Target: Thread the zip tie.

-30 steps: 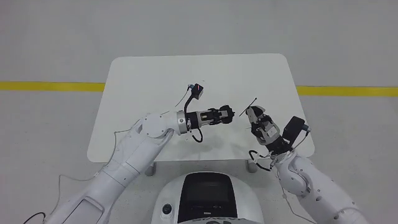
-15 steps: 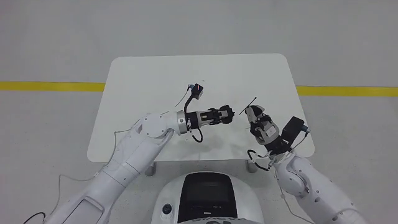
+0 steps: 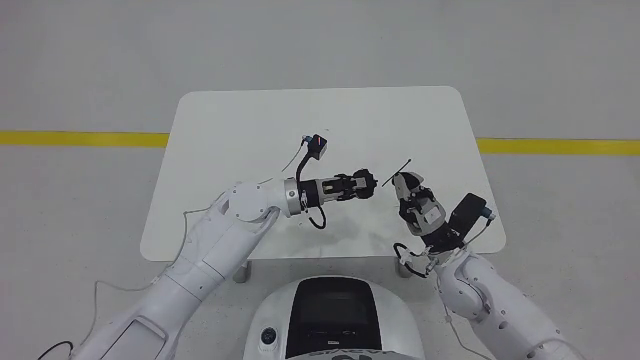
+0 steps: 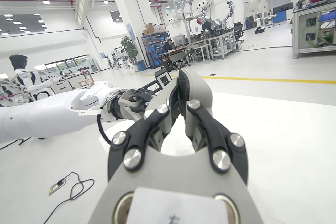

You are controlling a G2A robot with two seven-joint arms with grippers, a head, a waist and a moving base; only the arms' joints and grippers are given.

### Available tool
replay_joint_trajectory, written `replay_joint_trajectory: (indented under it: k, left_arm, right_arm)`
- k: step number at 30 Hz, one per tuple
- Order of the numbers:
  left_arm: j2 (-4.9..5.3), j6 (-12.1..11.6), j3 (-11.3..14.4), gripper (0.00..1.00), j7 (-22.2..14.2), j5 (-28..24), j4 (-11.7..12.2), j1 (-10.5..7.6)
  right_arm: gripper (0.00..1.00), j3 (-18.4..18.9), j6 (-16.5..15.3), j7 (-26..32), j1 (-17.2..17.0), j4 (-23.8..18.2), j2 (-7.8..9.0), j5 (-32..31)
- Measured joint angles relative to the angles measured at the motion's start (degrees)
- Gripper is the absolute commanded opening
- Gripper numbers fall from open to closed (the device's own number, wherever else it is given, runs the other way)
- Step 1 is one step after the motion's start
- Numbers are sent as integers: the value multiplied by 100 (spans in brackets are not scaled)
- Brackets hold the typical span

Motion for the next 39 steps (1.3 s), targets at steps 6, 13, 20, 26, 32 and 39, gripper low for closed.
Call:
replay_joint_trajectory:
  k: [6, 13, 20, 26, 32, 39]
  left_arm:
    - [0, 0, 0, 0, 0, 0, 0, 0]
    - [0, 0, 0, 0, 0, 0, 0, 0]
    - [0, 0, 0, 0, 0, 0, 0, 0]
    - [0, 0, 0, 0, 0, 0, 0, 0]
    - [0, 0, 0, 0, 0, 0, 0, 0]
    - [0, 0, 0, 0, 0, 0, 0, 0]
  right_arm:
    - [0, 1, 0, 0, 0, -1, 1, 2]
    - [0, 52, 155, 68, -20, -62, -54, -70]
    - [0, 56, 172, 33, -39, -28, -112, -77]
    - [0, 57, 173, 35, -38, -30, -112, -77]
    - [0, 103, 198, 137, -53, -75, -158, -70]
    - [0, 118, 278, 188, -60, -60, -218, -149]
